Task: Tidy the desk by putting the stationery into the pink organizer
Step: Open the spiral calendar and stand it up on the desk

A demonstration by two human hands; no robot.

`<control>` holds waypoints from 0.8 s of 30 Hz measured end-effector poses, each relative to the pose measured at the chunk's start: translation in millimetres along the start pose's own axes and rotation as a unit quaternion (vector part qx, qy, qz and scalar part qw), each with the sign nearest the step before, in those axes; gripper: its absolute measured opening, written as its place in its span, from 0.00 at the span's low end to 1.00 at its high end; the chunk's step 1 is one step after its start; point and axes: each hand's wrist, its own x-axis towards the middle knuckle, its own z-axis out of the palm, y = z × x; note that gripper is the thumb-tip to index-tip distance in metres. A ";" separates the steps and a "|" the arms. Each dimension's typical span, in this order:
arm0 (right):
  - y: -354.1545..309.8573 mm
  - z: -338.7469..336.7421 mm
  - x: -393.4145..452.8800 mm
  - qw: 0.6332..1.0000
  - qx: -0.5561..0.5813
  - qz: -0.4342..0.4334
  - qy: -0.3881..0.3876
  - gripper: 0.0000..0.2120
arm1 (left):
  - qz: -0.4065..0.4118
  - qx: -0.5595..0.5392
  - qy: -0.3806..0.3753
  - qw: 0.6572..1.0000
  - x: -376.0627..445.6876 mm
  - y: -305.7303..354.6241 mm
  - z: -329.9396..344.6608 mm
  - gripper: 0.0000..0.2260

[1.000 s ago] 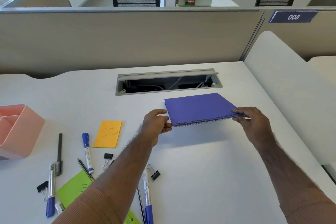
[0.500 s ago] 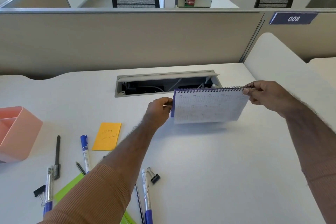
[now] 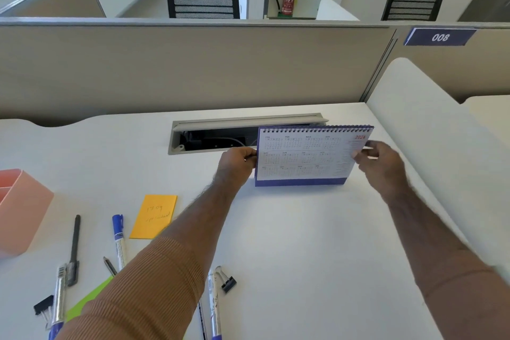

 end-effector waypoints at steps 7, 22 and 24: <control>35.5 21.4 -8.9 0.998 -0.002 0.053 -0.043 0.08 | 0.001 0.043 0.025 0.999 8.7 -0.1 2.4 0.09; 52.0 -4.9 -29.3 0.982 0.020 0.068 -0.174 0.06 | 0.013 0.053 0.022 0.998 2.5 -2.2 1.5 0.11; 51.2 -3.3 -31.8 0.984 0.036 0.068 -0.163 0.06 | 0.011 0.039 0.016 0.999 1.7 -2.5 1.1 0.11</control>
